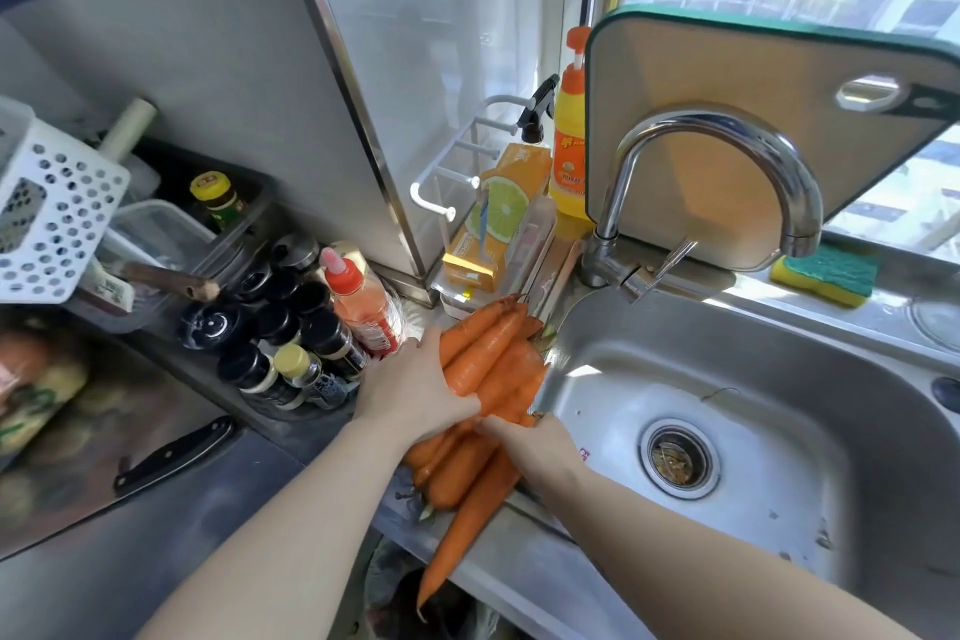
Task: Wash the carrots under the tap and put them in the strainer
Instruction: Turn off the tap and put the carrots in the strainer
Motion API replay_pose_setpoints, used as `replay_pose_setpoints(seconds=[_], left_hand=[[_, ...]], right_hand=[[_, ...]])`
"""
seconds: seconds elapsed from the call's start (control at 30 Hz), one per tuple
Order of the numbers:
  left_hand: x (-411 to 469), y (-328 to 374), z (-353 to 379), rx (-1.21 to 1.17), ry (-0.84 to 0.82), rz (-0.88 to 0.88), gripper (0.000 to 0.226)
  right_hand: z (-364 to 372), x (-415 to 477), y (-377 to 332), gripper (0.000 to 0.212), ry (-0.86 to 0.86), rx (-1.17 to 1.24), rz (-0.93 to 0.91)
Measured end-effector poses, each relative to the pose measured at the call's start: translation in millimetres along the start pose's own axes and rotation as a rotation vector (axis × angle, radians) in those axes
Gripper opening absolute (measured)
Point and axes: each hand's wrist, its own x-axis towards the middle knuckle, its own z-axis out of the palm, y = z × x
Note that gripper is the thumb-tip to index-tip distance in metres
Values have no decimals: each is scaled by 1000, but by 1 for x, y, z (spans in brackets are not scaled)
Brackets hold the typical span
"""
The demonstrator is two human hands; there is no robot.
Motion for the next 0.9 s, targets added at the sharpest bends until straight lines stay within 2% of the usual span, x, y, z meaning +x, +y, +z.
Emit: replay_pose_setpoints(seconds=[0.07,0.13,0.23,0.37,0.47,0.53,0.7,0.8,0.9], left_hand=[[-2,0,-2,-7,5,15,92],[-5,2,-6,-29,6,24,90],[-14,10,-16,-88,-7,35,88],[-23,41,-27,-329,-93,127,79],[-23,77,-31,-533,-130,230,76],[-24,103,-32,-534,-135,309,71],[-23,155,-29,-501,-265,445,69],[-26,189,-32,-550,-356,516,63],[-38,231,-40,-662,-450,606,67]], right_hand=[[-5,-7,-1,45,16,24,-36],[-14,-14,-4,42,4,71,-78],[-42,-22,-18,25,16,126,-177],[-99,-40,-46,47,95,123,-293],[-142,-68,-61,43,287,23,-461],[-166,-90,-63,45,417,-60,-561],[-209,-118,-45,42,678,-77,-578],[-232,-132,-35,43,768,-8,-585],[-262,-161,-36,42,877,50,-615]])
